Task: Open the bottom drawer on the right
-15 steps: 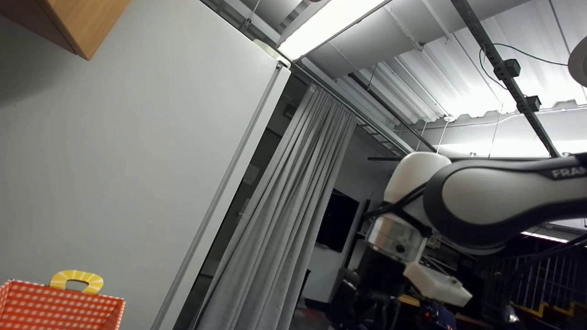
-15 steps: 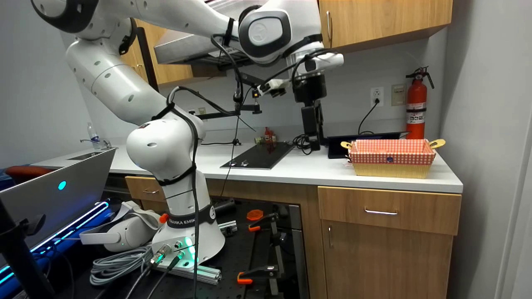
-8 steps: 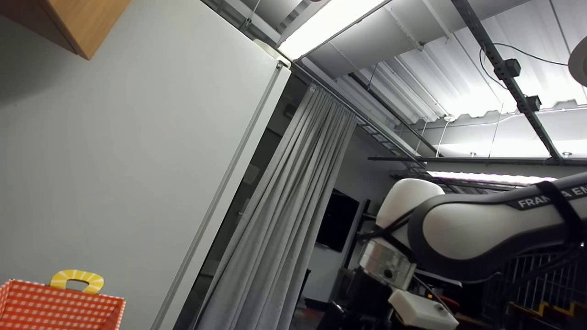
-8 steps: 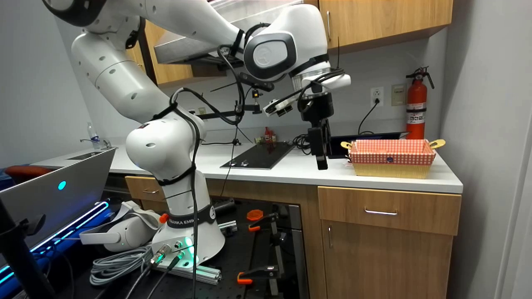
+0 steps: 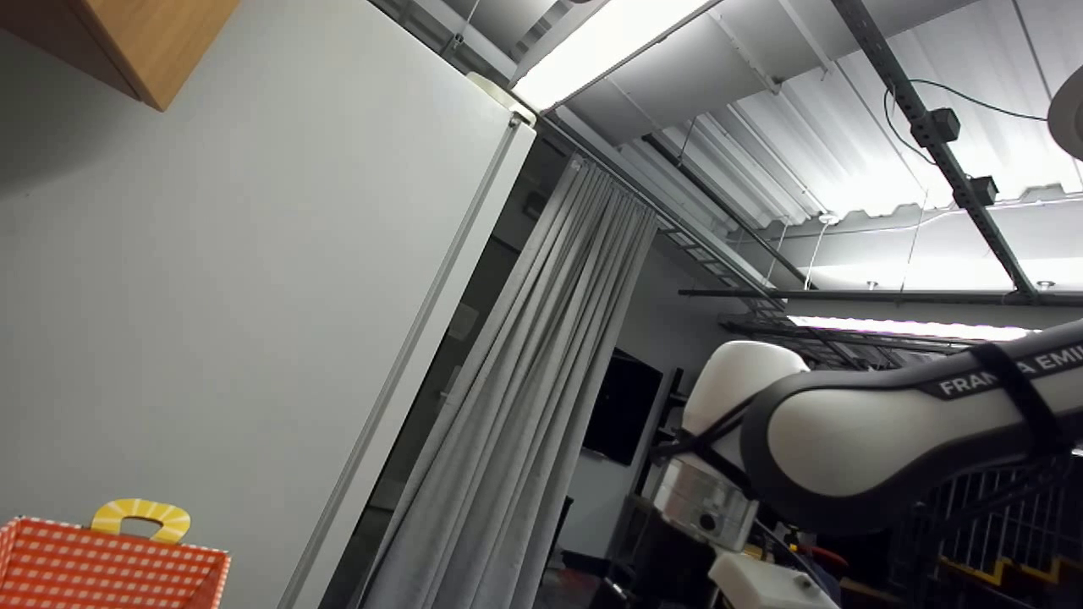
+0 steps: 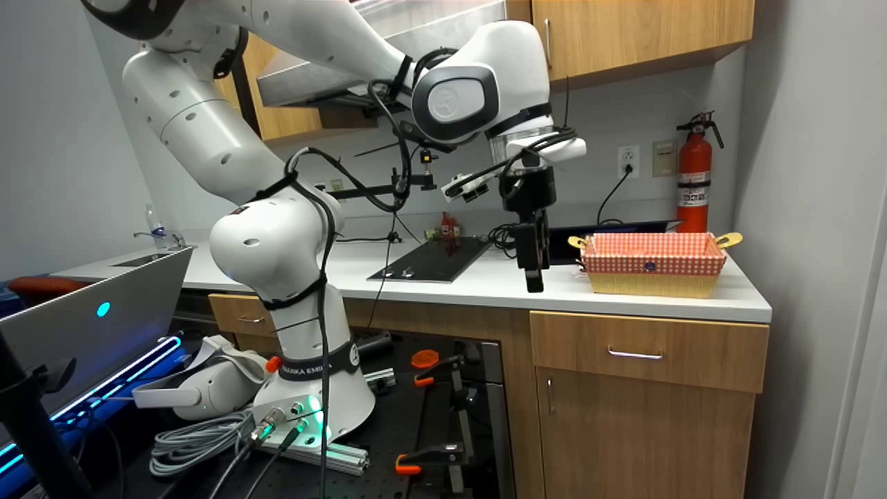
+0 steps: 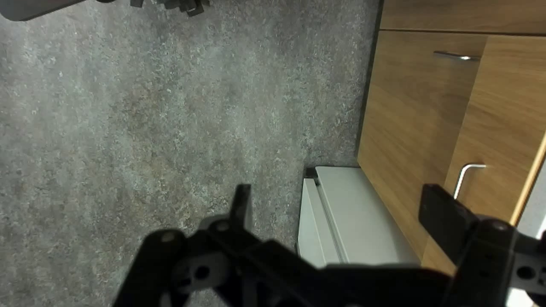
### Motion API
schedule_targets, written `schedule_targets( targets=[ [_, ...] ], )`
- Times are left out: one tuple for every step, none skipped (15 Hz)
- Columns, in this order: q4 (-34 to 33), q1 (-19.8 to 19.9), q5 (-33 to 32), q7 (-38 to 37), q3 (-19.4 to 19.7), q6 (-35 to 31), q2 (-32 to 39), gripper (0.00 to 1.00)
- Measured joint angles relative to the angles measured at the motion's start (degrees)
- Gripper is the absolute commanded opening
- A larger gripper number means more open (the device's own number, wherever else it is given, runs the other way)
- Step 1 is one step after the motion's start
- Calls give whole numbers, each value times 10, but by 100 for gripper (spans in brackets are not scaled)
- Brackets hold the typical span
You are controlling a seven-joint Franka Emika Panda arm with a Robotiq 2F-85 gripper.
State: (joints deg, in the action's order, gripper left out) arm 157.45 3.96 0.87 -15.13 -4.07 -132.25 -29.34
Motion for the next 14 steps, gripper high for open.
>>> schedule_targets(
  targets=[
    [1, -1, 0, -2, -3, -7, 11, 100],
    [2, -2, 0, -8, -7, -19, 25, 100],
    [4, -2, 0, -16, -13, -35, 41, 100],
    [5, -3, 0, -26, -19, -53, 59, 100],
    [5, -3, 0, -39, -25, -75, 79, 100],
    [5, -4, 0, -51, -32, -99, 100, 100],
    [6, -5, 0, -63, -37, -125, 122, 100],
    [6, -7, 0, -76, -42, -153, 146, 100],
    [6, -10, 0, -89, -48, -184, 170, 100],
    [6, -13, 0, -102, -52, -213, 193, 100],
    [6, -16, 0, -115, -56, -243, 215, 100],
    [6, -19, 0, -128, -60, -272, 236, 100],
    [6, -23, -1, -141, -61, -298, 255, 100],
    [5, -26, -2, -150, -61, -315, 269, 100]
  ],
)
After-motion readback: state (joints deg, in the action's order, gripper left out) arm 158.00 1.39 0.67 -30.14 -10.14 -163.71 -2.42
